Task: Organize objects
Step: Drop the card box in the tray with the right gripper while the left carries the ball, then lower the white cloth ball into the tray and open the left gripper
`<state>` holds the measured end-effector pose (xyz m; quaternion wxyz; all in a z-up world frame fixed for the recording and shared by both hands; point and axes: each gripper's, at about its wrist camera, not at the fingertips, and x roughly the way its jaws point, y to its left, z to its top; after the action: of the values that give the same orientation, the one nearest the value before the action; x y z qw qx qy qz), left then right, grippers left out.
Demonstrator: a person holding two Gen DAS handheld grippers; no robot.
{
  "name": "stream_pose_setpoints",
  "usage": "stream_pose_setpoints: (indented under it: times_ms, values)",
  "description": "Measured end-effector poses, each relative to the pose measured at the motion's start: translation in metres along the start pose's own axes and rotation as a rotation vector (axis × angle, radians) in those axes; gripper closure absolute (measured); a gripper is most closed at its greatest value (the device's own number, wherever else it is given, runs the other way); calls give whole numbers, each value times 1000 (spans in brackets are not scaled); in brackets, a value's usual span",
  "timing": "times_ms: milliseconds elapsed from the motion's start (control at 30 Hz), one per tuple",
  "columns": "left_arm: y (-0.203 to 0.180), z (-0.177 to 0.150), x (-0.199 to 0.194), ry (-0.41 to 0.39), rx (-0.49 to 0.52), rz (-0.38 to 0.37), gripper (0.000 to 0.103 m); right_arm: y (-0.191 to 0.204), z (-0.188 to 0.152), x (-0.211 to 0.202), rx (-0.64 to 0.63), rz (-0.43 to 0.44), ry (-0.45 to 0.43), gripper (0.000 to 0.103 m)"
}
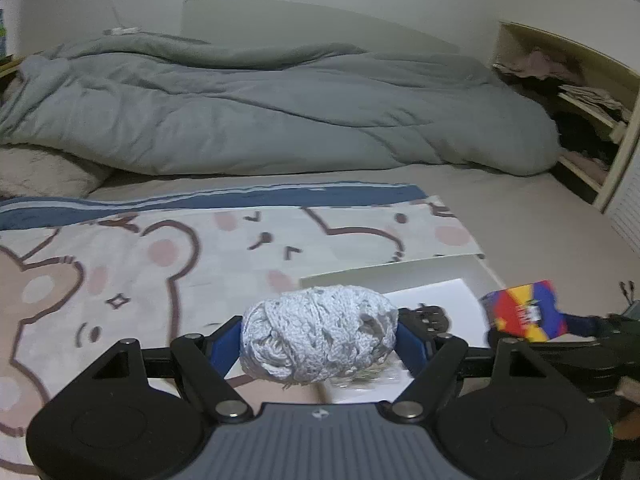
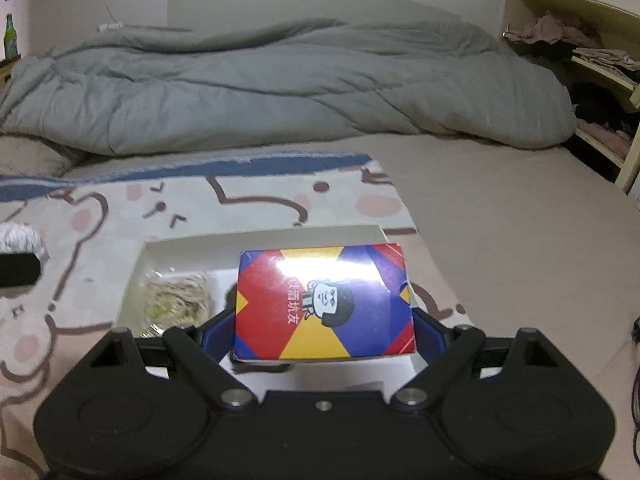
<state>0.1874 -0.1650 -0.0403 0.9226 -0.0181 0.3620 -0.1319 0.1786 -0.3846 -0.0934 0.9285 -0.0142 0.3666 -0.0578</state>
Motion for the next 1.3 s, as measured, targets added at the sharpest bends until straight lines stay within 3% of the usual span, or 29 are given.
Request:
stream_pose_setpoints:
  times_ms: [167,400,533,700,733,833,1200,1233,1300]
  values:
    - [-16,-3,6,10,47,-50,24,-2,-5,19,-47,-17,52,13]
    - [-26,-12,15,63,136,-97,24,-5,-15,49,-126,-108,137,13]
    - [-32,-18,19,84,177,-113,24,-1,-19,57,-158,-99,155,13]
    - [-38,-23,21,104,209,-138,24,4,-24,64,-117,2,188,11]
    - [-39,-24,20,106,220,-149,24,5,-24,64,-120,8,194,6]
    - [-45,-29,19,109,275,-181,24,5,-20,59,-101,-7,184,5]
    - [-90,-63,15,106,585,-339,23,-30,-10,23,50,19,117,5]
    - [-93,-66,15,101,607,-346,21,-32,-10,21,59,17,116,5]
    - [-99,-72,14,88,643,-349,9,-36,-10,19,78,18,115,5]
